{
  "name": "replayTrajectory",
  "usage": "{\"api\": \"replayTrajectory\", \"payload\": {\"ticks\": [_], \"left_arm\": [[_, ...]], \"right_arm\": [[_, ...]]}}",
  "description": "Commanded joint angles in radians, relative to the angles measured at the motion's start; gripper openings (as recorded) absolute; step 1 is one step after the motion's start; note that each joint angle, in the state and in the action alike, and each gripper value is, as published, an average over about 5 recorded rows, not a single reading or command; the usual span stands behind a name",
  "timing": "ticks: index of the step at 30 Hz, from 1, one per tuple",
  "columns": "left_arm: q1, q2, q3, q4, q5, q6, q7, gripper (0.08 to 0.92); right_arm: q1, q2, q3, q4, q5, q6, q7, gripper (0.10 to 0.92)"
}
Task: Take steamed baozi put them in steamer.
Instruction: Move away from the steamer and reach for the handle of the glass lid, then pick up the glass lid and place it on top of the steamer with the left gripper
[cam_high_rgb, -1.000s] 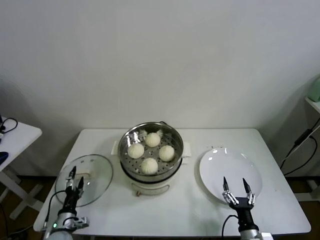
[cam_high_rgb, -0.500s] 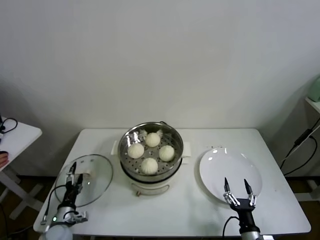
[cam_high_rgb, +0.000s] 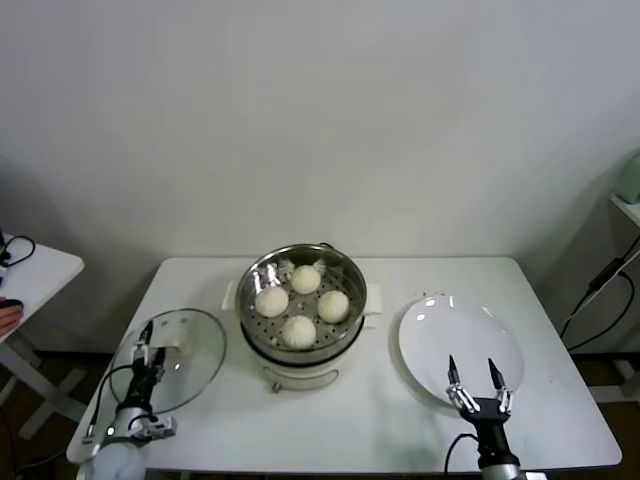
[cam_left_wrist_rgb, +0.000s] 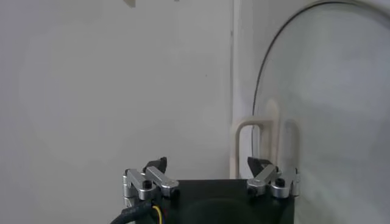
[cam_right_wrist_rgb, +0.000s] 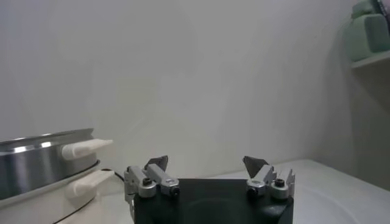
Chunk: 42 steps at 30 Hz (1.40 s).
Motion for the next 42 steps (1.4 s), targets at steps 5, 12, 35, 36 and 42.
{"api": "replayTrajectory", "payload": {"ticks": [5, 12, 35, 36, 42], "left_arm": [[-0.006, -0.004, 0.002, 0.013, 0.003, -0.002, 0.013, 0.74], [-0.004, -0.006, 0.0, 0.015, 0.016, 0.002, 0.02, 0.541], [0.046, 0.006, -0.009, -0.134, -0.108, -0.005, 0.0, 0.135], [0.053, 0.012, -0.009, -0.157, -0.118, -0.004, 0.005, 0.135], [0.083, 0.051, -0.01, -0.26, -0.139, 0.012, 0.039, 0.135]], "right_arm": [[-0.002, 0.001, -0.001, -0.002, 0.003, 0.003, 0.004, 0.823], [-0.002, 0.003, 0.0, -0.003, 0.006, 0.007, 0.004, 0.823], [0.002, -0.004, 0.01, -0.011, 0.01, 0.019, 0.008, 0.823], [0.002, -0.004, 0.01, -0.011, 0.009, 0.019, 0.007, 0.823], [0.004, -0.008, 0.011, -0.018, 0.007, 0.019, 0.005, 0.823]]}}
